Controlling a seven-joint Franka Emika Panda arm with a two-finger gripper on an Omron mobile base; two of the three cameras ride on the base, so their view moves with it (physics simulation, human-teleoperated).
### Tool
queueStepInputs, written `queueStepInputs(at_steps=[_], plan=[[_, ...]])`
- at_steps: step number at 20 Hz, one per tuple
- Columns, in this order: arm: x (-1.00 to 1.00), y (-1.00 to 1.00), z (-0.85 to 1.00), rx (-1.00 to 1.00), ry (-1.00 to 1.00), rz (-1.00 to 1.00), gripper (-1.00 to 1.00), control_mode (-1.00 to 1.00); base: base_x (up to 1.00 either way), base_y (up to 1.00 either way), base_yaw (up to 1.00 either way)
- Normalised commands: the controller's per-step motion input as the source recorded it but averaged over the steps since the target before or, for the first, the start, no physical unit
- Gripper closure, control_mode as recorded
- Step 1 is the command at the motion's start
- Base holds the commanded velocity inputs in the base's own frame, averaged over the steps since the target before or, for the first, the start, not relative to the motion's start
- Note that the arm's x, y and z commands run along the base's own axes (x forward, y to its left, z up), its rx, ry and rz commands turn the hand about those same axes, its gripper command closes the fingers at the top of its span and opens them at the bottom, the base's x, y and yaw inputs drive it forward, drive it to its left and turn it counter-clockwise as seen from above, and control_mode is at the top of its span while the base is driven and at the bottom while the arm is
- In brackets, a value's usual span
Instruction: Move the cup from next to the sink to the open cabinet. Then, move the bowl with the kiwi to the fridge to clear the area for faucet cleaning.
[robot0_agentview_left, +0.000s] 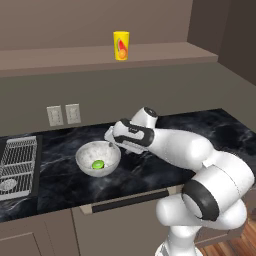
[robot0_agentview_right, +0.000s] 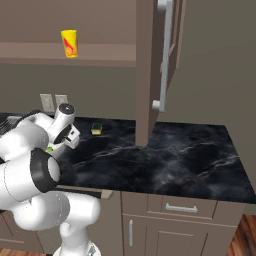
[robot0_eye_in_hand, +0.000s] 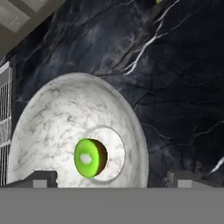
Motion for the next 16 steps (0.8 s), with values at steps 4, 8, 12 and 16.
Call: queueStepInputs(at_steps=[4,8,12,16], plan=[[0.11,0.03,-0.33,-0.01,0.09,0.00,-1.00,-1.00,0.00,0.00,0.00],[0.00,0.00,-0.51,0.00,0.13,0.00,-1.00,-1.00,0.00,0.00,0.00],[0.02,0.01,-0.30,0.00,0.04,0.00,-1.00,-1.00,0.00,0.00,0.00],[0.24,0.26,-0.23,0.00,0.00,0.00,-1.00,-1.00,0.00,0.00,0.00]])
